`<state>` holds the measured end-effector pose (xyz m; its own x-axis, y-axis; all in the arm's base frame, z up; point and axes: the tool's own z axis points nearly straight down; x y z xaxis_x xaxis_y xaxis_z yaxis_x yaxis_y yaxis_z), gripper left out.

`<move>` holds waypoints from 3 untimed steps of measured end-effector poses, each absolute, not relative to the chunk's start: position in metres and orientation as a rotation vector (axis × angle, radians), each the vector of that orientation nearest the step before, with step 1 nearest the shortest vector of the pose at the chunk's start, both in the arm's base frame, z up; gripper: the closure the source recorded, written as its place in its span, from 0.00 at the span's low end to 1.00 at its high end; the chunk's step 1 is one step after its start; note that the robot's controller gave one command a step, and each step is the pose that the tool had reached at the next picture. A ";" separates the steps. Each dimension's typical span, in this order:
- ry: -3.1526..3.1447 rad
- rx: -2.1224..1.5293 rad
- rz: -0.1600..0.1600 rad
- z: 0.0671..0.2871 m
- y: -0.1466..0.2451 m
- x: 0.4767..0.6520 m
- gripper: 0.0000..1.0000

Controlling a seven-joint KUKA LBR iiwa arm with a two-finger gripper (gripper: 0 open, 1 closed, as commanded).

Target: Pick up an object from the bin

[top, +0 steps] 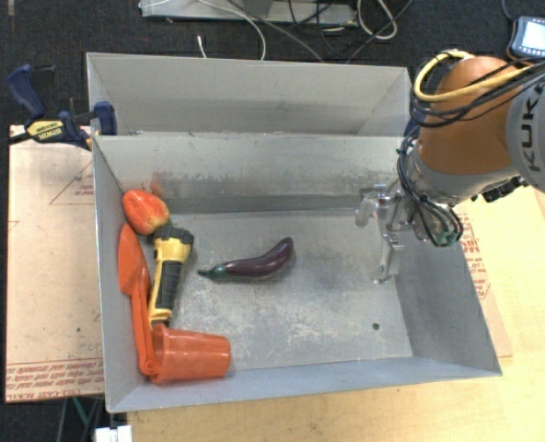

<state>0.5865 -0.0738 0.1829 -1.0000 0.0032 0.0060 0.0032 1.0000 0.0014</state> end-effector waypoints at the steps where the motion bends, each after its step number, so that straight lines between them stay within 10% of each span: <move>1: -3.143 0.000 -0.001 0.188 -0.073 0.588 0.00; 2: -3.126 0.325 -0.004 0.075 0.057 0.613 0.00; 3: -2.996 0.992 0.012 0.138 0.026 0.614 0.00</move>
Offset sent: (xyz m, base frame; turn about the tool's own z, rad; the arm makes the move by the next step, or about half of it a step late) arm 0.0258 0.1344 -0.1129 -0.2166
